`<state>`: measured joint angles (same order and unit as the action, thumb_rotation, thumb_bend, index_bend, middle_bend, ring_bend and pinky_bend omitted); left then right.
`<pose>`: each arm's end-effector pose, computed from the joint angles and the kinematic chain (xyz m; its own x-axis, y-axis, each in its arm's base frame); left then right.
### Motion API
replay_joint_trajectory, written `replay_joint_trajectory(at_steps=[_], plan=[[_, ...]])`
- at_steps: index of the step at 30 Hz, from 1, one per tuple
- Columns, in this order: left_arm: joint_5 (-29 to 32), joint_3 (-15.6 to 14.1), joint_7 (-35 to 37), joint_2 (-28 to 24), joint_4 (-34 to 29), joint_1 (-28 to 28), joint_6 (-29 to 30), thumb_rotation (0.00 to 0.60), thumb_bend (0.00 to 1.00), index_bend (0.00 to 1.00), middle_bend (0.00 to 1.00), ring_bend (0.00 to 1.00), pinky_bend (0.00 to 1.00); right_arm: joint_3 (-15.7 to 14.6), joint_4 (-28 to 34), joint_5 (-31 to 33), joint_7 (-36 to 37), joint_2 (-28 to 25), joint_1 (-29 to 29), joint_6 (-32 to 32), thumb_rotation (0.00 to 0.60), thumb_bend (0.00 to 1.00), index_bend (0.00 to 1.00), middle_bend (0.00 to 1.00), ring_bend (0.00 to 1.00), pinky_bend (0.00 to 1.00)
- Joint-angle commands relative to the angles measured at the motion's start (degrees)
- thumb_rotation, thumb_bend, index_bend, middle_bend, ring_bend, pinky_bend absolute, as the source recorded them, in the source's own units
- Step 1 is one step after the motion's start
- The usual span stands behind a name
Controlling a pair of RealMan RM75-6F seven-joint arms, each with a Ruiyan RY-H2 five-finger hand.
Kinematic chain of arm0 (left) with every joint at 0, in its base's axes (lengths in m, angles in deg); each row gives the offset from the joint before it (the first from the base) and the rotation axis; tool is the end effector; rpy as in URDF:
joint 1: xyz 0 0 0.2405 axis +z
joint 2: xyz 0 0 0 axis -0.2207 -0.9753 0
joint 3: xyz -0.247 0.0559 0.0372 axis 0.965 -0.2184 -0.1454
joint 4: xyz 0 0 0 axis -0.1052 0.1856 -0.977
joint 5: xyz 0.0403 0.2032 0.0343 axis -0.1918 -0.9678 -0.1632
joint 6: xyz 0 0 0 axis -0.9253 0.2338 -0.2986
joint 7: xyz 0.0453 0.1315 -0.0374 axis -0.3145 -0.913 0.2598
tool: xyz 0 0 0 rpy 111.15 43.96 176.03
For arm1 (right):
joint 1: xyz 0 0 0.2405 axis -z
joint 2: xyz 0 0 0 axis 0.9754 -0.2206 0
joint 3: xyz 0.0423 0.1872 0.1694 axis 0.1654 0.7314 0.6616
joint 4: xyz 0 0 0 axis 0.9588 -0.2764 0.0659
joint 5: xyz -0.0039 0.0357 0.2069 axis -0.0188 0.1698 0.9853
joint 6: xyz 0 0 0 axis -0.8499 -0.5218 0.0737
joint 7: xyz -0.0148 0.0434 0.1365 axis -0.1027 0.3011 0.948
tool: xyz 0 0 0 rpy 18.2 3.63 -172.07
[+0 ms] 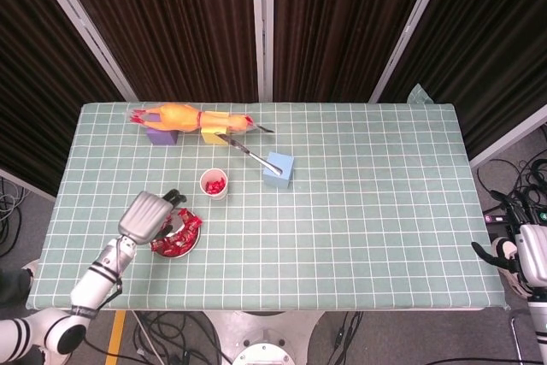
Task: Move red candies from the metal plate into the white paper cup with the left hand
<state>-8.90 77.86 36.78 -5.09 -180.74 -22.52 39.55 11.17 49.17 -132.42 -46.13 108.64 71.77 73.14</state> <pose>-0.2087 0.2829 0.0339 0.6567 0.1850 0.7311 0.7241 -0.4254 -0.5428 -0.3280 -0.1978 0.1944 0.2011 0.0284 0.9792 -0.9795 0.0133 0.2008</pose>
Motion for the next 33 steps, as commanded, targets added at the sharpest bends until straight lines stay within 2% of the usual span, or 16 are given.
replay_joint_trajectory(at_steps=[1, 6, 10, 16, 27, 33], plan=[[0.3, -1.8, -2.2, 1.2, 0.7, 1.6, -0.8, 0.6, 0.27, 0.36, 0.4, 0.89, 1.0, 0.0, 0.1, -0.1, -0.1, -0.1, -0.1, 0.1, 0.6, 0.12, 0.12, 0.18, 0.05, 0.35], [2.6, -2.3, -4.0, 3.3, 2.0, 2.8, -2.4, 0.6, 0.27, 0.35, 0.39, 0.89, 1.0, 0.1, 0.5, -0.2, -0.5, -0.3, -0.2, 0.2, 0.6, 0.12, 0.12, 0.18, 0.05, 0.35], [5.3, -2.0, -8.5, 4.7, 3.1, 3.2, -3.0, 0.6, 0.27, 0.34, 0.38, 0.89, 1.0, 0.0, 0.8, -0.2, -0.6, -0.3, -0.2, 0.2, 0.6, 0.12, 0.12, 0.18, 0.05, 0.35], [10.0, -1.3, -12.4, 5.0, 2.3, 3.2, -4.6, 0.6, 0.27, 0.34, 0.38, 0.89, 1.0, 0.0, 0.9, 0.0, -0.8, -0.4, -0.2, 0.2, 0.6, 0.12, 0.12, 0.18, 0.05, 0.35], [12.8, -0.2, -13.5, 5.8, 3.6, 2.6, -6.7, 0.6, 0.28, 0.35, 0.39, 0.89, 1.0, 0.0, 1.0, 0.0, -0.9, -0.5, -0.1, 0.4, 0.6, 0.12, 0.12, 0.18, 0.05, 0.35], [12.2, -0.2, -13.5, 6.6, 4.9, 2.7, -6.5, 0.6, 0.28, 0.41, 0.42, 0.89, 1.0, -0.1, 1.0, 0.2, -0.8, -0.6, -0.1, 0.3, 0.6, 0.12, 0.12, 0.18, 0.05, 0.35]])
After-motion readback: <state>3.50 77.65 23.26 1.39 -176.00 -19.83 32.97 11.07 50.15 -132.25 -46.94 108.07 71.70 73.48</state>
